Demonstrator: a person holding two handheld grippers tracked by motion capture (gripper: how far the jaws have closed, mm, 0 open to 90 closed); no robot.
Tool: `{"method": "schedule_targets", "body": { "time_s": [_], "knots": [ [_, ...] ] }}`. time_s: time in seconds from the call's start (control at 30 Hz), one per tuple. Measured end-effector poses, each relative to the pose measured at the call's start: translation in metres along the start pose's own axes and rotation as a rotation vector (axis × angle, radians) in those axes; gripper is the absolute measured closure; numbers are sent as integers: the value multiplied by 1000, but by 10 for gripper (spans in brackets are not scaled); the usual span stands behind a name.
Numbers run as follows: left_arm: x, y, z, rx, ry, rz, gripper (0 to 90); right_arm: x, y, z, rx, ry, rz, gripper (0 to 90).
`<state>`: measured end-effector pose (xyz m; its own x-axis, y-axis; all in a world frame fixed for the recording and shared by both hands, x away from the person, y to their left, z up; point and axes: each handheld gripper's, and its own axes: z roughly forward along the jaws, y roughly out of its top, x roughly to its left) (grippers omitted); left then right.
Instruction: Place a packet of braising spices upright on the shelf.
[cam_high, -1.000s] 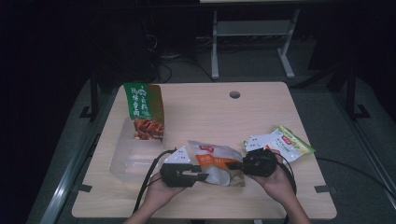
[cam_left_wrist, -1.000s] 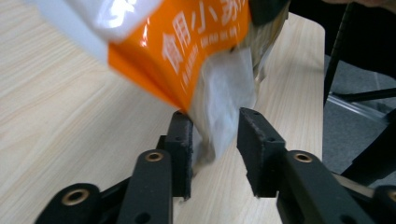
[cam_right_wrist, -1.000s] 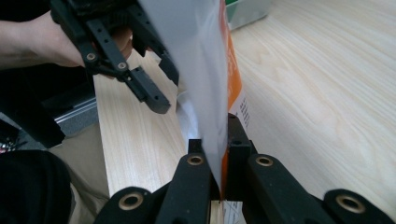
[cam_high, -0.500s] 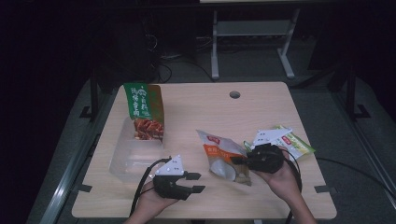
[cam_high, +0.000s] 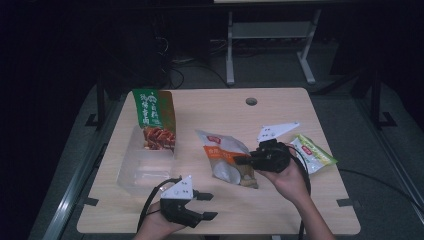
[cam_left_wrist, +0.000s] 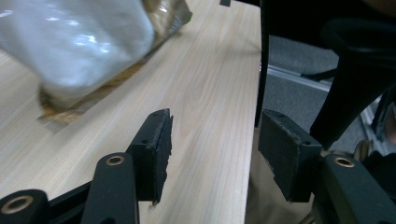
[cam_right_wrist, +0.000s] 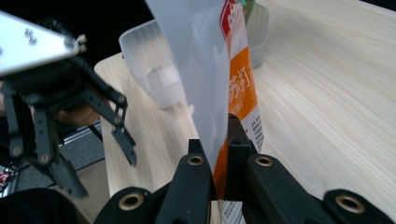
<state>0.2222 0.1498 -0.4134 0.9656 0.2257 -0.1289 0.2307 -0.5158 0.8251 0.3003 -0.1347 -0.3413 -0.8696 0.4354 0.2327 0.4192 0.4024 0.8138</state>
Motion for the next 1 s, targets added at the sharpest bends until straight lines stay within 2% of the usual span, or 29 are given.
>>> {"method": "schedule_targets", "body": {
  "time_s": [0.2, 0.4, 0.5, 0.57, 0.77, 1.0],
  "knots": [
    [-4, -3, 1, 16, -17, 17, 427, 3, 17, 11, 4, 12, -23, 900],
    [-1, -5, -2, 0, -16, 21, 402, 2, 30, 22, 10, 26, -24, 900],
    [1, -7, -3, -9, -21, 4, 386, 1, 35, 26, 9, 30, -28, 900],
    [-1, -8, -4, -10, -12, 7, 381, 1, 39, 30, 14, 30, -26, 900],
    [0, -8, -5, -25, -17, 0, 372, 3, 54, 40, 18, 43, -37, 900],
    [-1, -8, -5, -19, -6, -6, 332, 6, 80, 54, 10, 58, -78, 900]
  ]
}}
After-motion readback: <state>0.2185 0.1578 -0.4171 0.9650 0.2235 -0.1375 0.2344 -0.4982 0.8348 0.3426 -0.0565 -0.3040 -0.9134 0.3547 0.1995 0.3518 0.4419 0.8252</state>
